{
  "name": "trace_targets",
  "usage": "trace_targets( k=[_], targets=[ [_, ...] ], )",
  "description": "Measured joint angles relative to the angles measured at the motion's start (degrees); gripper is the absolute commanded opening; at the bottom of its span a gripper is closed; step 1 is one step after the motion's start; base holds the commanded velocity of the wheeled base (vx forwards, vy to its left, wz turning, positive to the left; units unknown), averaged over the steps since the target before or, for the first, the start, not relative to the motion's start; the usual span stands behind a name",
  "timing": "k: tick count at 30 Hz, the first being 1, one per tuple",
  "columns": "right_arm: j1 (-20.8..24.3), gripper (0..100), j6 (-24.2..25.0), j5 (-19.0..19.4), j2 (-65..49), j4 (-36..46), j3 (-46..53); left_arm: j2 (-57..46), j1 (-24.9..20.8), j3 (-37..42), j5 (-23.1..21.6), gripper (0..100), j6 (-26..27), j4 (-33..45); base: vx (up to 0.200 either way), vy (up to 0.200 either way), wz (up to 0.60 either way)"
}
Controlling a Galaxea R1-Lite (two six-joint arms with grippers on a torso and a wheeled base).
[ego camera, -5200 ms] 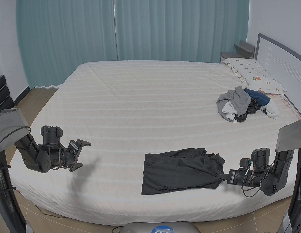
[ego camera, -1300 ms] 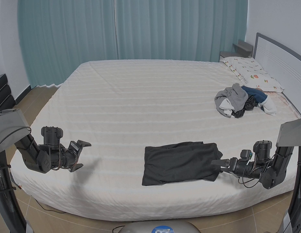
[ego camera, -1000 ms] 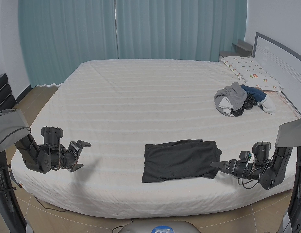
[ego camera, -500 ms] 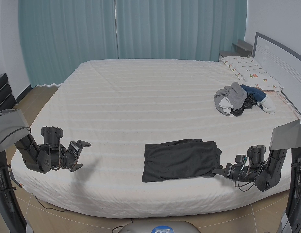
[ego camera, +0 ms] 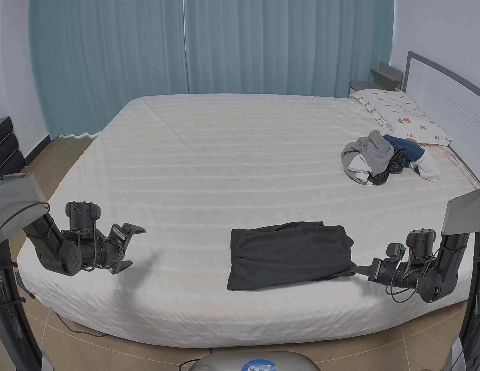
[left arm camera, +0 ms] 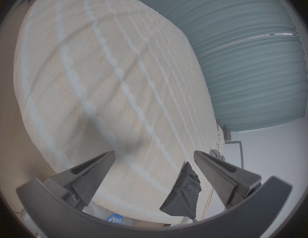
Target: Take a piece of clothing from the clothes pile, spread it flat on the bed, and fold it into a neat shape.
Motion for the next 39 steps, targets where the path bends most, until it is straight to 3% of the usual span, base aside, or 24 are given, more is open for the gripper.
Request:
trace_targets(
  k=[10,11,19,25,32,39],
  targets=[
    [-0.95,0,-4.33,0.04,0.98,0.02,1.21,0.00,0.00,-0.05,-0.05,100,-0.02,0.00,0.000,0.000,0.00],
    [-0.93,100,-4.36,0.04,1.17,0.00,1.10,0.00,0.00,-0.05,-0.02,100,-0.02,0.00,0.000,0.000,0.00],
    [-1.26,100,-2.88,0.30,1.61,-1.37,0.05,0.00,0.00,-0.16,0.02,100,-0.07,0.00,0.000,0.000,0.00],
    [-1.76,100,6.27,-0.07,1.30,-4.40,-2.40,0.00,0.02,-0.20,0.02,100,-0.05,0.01,0.067,-0.067,0.00],
    [-1.45,100,10.40,-2.90,4.14,-4.75,-10.01,0.06,0.02,-0.20,0.09,100,0.20,0.06,0.200,-0.114,0.00],
    [-0.48,100,14.67,-7.41,8.47,-3.61,-17.66,0.30,-0.24,-0.16,0.35,100,0.88,-0.10,0.000,0.000,0.00]
  ],
)
